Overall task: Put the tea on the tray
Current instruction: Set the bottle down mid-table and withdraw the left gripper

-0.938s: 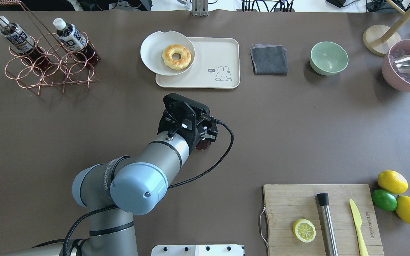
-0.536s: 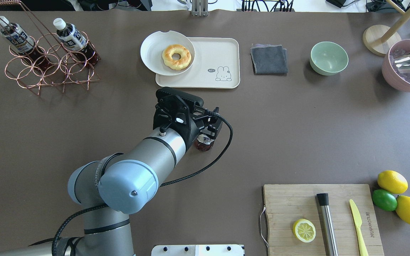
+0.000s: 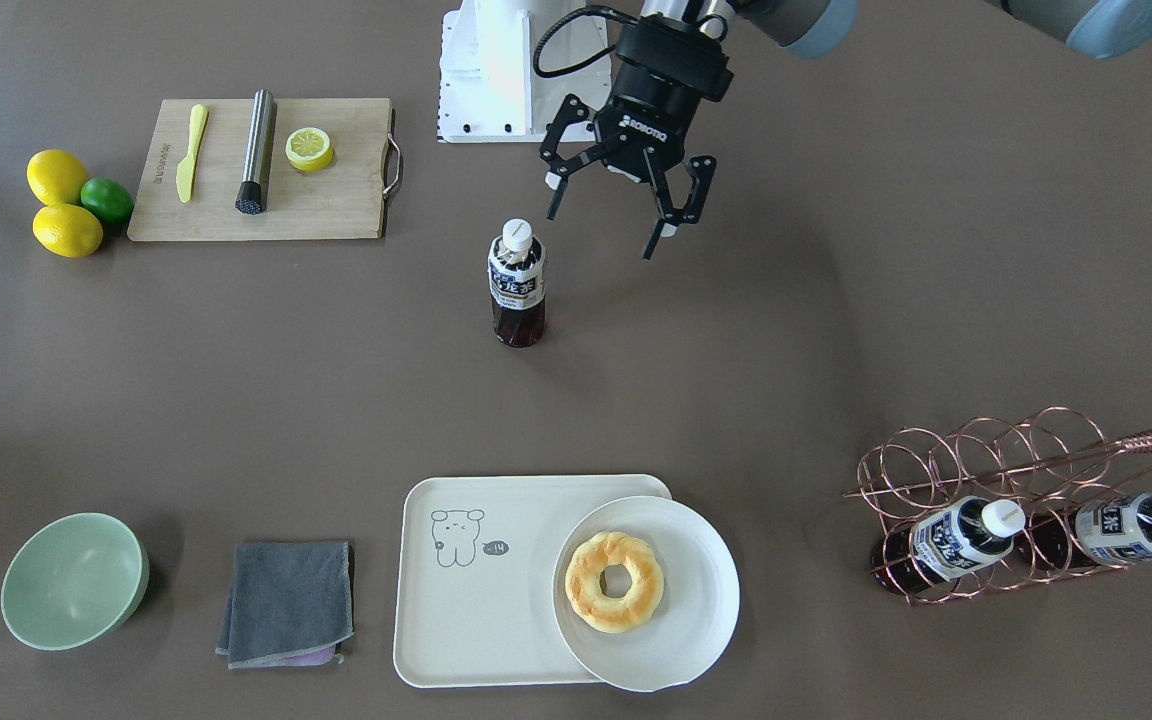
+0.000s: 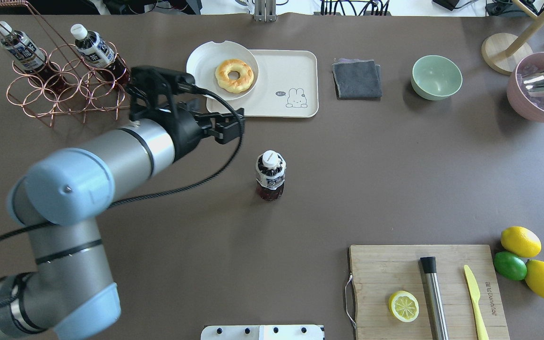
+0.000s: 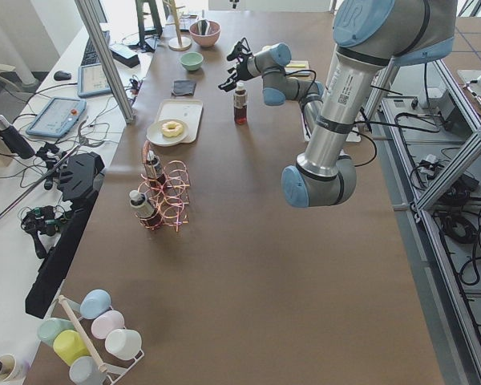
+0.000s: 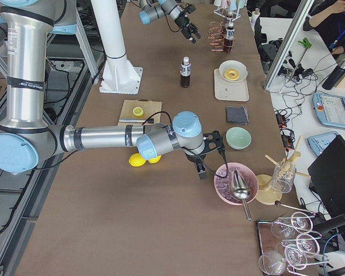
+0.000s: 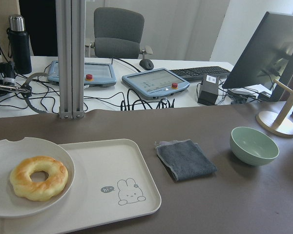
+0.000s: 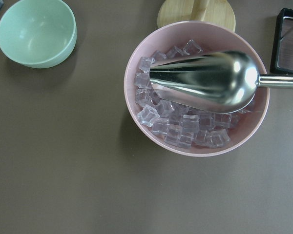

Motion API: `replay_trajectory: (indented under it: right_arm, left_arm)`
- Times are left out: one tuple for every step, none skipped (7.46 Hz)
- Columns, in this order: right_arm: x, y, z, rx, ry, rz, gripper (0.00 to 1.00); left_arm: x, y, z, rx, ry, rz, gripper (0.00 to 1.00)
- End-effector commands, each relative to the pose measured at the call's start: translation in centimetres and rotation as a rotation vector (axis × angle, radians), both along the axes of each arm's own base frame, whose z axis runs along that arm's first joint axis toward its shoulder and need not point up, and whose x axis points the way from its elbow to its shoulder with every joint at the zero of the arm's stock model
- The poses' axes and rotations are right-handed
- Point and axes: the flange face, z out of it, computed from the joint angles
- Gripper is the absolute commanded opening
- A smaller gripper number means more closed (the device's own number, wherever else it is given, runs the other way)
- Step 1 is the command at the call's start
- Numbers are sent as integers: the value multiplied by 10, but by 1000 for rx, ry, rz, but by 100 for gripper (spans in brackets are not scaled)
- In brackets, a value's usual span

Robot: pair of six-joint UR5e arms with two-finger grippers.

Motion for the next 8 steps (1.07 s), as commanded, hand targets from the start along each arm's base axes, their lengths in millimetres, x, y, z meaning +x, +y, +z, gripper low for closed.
replay_trajectory:
  right_arm:
    - [-18,-3,-38,-4,-34,29,100]
    - [-28,-2,-54,-3,-48,33,100]
    - [-38,0,-75,-12,-73,52,100]
    - [-44,-1,-92,-10,-94,68,100]
    - [-60,-2,-101,36,-127,32,100]
    - [-79,-7,-124,93,-168,13,99]
    - [-108,-12,-165,88,-246,39,99]
    - [-145,-30,-218,86,-321,64,99]
  left_arm:
    - [-132,-57,118,-220,-118,189,99]
    - [-187,-64,168,-286,-161,301,99]
    - [-254,-64,224,-307,-219,370,99]
    - [-302,-55,279,-285,-314,399,99]
    - [-345,-59,331,-291,-392,379,99]
    - [-372,-65,379,-294,-465,386,99]
    - [-397,-71,428,-298,-529,406,99]
    - [-413,-71,461,-311,-565,422,99]
